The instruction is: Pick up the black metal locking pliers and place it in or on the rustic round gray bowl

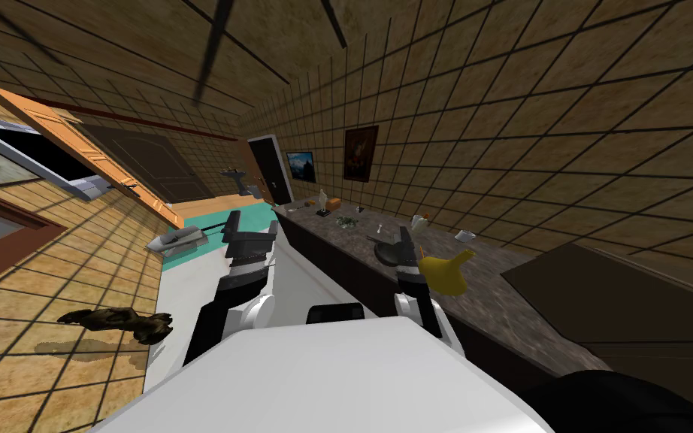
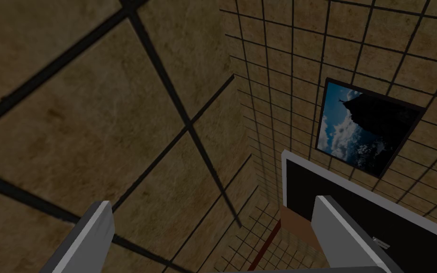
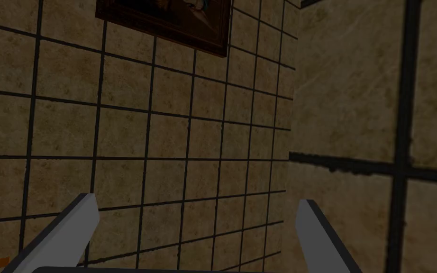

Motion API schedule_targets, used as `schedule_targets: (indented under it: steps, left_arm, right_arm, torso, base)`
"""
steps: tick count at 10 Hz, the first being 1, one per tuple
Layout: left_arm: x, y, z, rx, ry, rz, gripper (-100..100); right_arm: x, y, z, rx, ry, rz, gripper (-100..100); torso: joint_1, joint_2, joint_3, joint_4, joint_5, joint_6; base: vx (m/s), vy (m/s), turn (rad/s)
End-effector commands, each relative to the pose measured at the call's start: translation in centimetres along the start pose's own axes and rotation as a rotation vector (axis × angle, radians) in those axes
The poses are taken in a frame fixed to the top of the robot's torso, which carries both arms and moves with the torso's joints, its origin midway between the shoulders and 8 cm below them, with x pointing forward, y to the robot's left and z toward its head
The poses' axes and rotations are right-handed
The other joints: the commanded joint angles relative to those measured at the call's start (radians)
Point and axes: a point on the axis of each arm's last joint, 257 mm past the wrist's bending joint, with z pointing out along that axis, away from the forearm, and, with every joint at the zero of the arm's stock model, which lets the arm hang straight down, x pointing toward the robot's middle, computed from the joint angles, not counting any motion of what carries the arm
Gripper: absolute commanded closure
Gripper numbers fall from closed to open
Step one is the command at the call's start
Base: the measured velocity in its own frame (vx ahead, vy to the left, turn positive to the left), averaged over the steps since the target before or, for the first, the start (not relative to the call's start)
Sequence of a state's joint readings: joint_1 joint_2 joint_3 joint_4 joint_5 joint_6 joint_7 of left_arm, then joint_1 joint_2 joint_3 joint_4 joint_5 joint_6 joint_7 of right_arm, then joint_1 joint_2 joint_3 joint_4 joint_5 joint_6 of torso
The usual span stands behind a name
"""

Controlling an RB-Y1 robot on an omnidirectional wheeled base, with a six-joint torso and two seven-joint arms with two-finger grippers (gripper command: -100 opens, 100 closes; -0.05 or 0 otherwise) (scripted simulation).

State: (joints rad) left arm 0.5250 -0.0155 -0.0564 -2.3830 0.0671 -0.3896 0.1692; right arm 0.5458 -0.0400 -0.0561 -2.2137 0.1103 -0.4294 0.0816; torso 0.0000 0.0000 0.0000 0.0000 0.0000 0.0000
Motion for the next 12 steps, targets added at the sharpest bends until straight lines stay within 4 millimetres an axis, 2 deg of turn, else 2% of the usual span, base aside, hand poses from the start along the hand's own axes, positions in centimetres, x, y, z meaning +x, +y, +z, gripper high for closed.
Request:
schedule_targets:
  steps: [1, 3, 6, 7, 8, 10, 11, 12]
  left_arm:
    - [0.0, 0.0, 0.0, 0.000, 0.000, 0.000, 0]
    - [0.0, 0.0, 0.0, 0.000, 0.000, 0.000, 0]
    - [0.0, 0.0, 0.0, 0.000, 0.000, 0.000, 0]
    - [0.0, 0.0, 0.0, 0.000, 0.000, 0.000, 0]
    - [0.0, 0.0, 0.0, 0.000, 0.000, 0.000, 0]
    - [0.0, 0.0, 0.0, 0.000, 0.000, 0.000, 0]
    - [0.0, 0.0, 0.0, 0.000, 0.000, 0.000, 0]
    - [0.0, 0.0, 0.0, 0.000, 0.000, 0.000, 0]
  right_arm:
    - [0.5, -1.0, -0.2, 0.014, 0.049, -0.050, -100]
    - [1.0, -2.4, -0.6, 0.034, 0.107, -0.116, -100]
    - [1.4, -5.4, -1.5, 0.074, 0.212, -0.248, -100]
    - [1.3, -6.6, -1.9, 0.090, 0.247, -0.297, -100]
    - [1.4, -6.6, -1.9, 0.087, 0.258, -0.305, -100]
    - [1.0, -9.1, -2.7, 0.120, 0.333, -0.413, -100]
    - [1.0, -9.1, -2.7, 0.116, 0.343, -0.420, -100]
    - [0.6, -10.4, -3.1, 0.133, 0.382, -0.479, -100]
  torso:
    - [0.000, 0.000, 0.000, 0.000, 0.000, 0.000]
    - [0.007, 0.000, 0.000, 0.000, 0.001, 0.000]
    - [0.014, -0.001, 0.000, 0.000, 0.003, 0.000]
    - [0.013, -0.001, 0.000, 0.000, 0.003, 0.000]
    - [0.016, -0.001, 0.000, 0.000, 0.003, 0.000]
    - [0.010, 0.000, 0.000, 0.000, 0.002, 0.000]
    - [0.013, 0.000, 0.000, 0.000, 0.003, 0.000]
    - [0.011, 0.000, 0.000, 0.000, 0.003, 0.000]
  base:
    - [0.004, 0.058, 0.019]
    - [0.005, 0.146, 0.017]
    - [0.009, 0.208, 0.015]
    - [0.006, 0.252, 0.026]
    - [0.001, 0.177, -0.010]
    - [0.000, 0.171, 0.027]
    - [0.008, 0.160, -0.006]
    - [0.022, 0.147, 0.018]
